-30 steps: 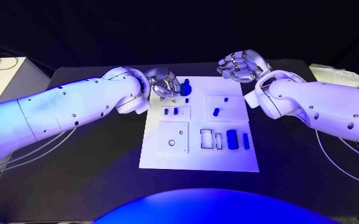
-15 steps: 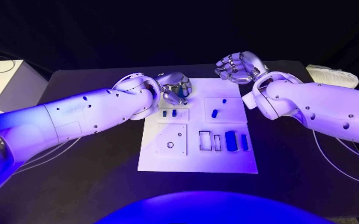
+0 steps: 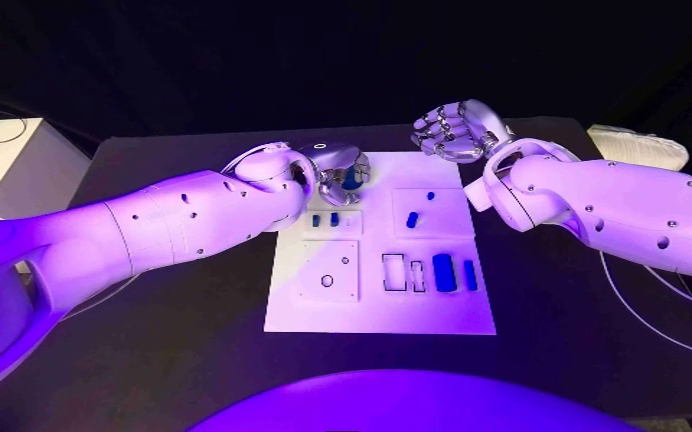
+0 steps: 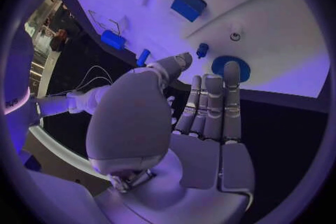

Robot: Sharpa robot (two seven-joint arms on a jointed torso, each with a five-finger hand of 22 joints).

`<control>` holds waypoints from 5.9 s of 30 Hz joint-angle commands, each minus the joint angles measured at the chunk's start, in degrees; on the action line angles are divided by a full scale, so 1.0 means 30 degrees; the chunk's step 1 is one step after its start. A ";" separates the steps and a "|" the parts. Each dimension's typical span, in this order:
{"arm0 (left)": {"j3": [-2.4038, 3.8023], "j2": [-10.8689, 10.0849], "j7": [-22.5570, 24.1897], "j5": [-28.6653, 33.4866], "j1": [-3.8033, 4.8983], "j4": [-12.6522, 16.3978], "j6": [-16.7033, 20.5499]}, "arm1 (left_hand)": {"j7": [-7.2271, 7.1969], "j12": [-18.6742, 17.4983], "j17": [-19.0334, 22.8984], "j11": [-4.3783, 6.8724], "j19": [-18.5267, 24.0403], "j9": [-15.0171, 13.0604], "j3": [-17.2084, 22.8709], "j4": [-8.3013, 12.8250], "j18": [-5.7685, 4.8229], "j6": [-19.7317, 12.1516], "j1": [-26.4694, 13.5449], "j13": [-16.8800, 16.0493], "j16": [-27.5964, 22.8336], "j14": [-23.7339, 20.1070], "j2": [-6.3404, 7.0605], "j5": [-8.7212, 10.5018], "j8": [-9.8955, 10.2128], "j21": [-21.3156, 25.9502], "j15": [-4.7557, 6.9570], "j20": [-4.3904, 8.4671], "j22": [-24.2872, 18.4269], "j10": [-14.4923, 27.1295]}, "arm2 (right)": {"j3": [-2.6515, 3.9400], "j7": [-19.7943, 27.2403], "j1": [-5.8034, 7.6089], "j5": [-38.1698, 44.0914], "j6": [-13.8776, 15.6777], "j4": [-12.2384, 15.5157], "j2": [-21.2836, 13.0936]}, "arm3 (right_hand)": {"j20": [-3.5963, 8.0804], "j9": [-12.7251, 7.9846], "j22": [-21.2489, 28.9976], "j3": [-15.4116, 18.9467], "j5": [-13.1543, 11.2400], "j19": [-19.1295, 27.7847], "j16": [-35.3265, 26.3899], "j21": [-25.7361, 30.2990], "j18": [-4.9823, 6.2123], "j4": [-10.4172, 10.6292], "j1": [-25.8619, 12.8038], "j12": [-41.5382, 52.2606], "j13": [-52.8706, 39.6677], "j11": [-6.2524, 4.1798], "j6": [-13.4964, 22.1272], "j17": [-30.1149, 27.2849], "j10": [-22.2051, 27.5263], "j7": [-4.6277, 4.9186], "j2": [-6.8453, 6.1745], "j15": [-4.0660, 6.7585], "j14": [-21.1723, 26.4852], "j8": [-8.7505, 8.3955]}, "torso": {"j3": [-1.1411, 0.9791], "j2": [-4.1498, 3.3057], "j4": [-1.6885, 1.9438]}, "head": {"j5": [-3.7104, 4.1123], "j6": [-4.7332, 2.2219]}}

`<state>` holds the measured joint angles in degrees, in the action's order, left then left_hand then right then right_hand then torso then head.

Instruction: Assemble the parts on the task board

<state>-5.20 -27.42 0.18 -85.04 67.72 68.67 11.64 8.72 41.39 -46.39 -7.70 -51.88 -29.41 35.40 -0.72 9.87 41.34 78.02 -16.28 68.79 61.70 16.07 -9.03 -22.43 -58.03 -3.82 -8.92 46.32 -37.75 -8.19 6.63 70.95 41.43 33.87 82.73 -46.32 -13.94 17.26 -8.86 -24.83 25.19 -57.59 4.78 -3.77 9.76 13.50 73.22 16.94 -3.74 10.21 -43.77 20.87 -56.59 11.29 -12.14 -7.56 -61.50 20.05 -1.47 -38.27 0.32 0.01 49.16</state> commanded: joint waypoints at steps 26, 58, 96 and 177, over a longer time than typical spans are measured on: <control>-0.0082 0.0674 -0.0650 -0.1269 -0.0280 -0.0701 -0.1779 | -0.0088 0.0363 -0.1573 0.0484 -0.1485 0.1667 0.0842 0.0299 -0.0138 0.2251 -0.0088 0.0872 0.2861 0.1920 -0.0601 0.0023 0.0944 -0.1858 0.0425 0.0150 0.2118 -0.2517 | 0.0005 0.0257 -0.0005 0.0092 -0.0278 0.0117 0.0027 | 0.0042 -0.0038 0.0036 -0.0054 0.0113 0.0104 -0.0065 -0.0012 0.0267 -0.0100 0.0114 -0.0097 0.0018 -0.0090 -0.0129 -0.0033 -0.0040 0.0777 0.0103 0.0043 -0.0066 0.0011 | 0.0009 0.0029 0.0058 | 0.0237 0.0182; -0.0085 0.0079 0.0068 -0.0559 -0.0348 -0.0213 0.0480 | -0.0337 -0.2937 -0.4519 0.1273 -0.3948 0.1698 0.1654 0.1380 -0.0707 0.5595 0.0336 0.2325 0.4626 0.5020 -0.2017 0.0139 0.1508 -0.4321 0.1209 0.0867 0.4957 -0.7267 | 0.0005 0.0267 -0.0007 0.0132 -0.0306 0.0095 0.0072 | 0.0040 -0.0054 0.0090 -0.0078 0.0118 0.0092 -0.0075 -0.0016 0.0263 -0.0091 0.0061 -0.0109 0.0021 -0.0062 -0.0138 -0.0080 -0.0047 0.0814 0.0103 0.0033 -0.0084 -0.0004 | 0.0004 0.0051 0.0023 | 0.0198 0.0135; 0.1068 -0.2973 -0.0320 0.0601 -0.0323 0.1740 -0.1577 | -0.0340 -0.3647 -0.4538 0.1279 -0.4032 0.1668 0.1396 0.1406 -0.0747 0.5772 -0.0018 0.2384 0.4652 0.5093 -0.1837 0.0174 0.1804 -0.4390 0.1186 0.0849 0.5079 -0.7645 | 0.0003 0.0210 -0.0041 0.0171 -0.0353 0.0044 -0.0035 | 0.0039 -0.0058 0.0105 -0.0083 0.0122 0.0091 -0.0079 -0.0016 0.0262 -0.0088 0.0046 -0.0114 0.0021 -0.0058 -0.0140 -0.0094 -0.0046 0.0821 0.0103 0.0029 -0.0084 -0.0009 | -0.0002 0.0079 0.0108 | 0.0138 0.0224; 0.0564 -0.1742 -0.0295 0.0728 -0.0454 0.0558 -0.2670 | -0.0394 -0.3854 -0.4635 0.1362 -0.4053 0.1602 0.1282 0.1565 -0.0752 0.6034 0.0083 0.2273 0.4705 0.5141 -0.1913 0.0186 0.1908 -0.4404 0.1241 0.0874 0.5126 -0.8044 | 0.0003 0.0225 -0.0047 0.0195 -0.0350 0.0111 -0.0010 | 0.0031 -0.0087 0.0207 -0.0136 0.0136 0.0082 -0.0106 -0.0017 0.0259 -0.0114 0.0001 -0.0143 0.0024 -0.0047 -0.0152 -0.0185 -0.0043 0.0832 0.0091 0.0016 -0.0095 -0.0036 | 0.0019 0.0078 0.0115 | 0.0216 0.0281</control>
<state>-3.33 -32.98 -0.84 -83.16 66.55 70.20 5.45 7.58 30.12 -60.25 -3.60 -63.68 -24.63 39.42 3.80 7.89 59.11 78.08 -9.44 82.71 76.77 10.89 -8.35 -16.48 -70.95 -0.22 -6.15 61.68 -61.36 -8.19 6.64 70.82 41.53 33.54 82.95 -46.36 -13.94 17.09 -8.30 -24.98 25.42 -57.59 4.78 -3.77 9.76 13.35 73.22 16.74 -3.75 10.21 -43.77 20.38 -56.59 11.29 -12.14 -7.56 -61.50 20.05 -1.40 -38.06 0.60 0.60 50.01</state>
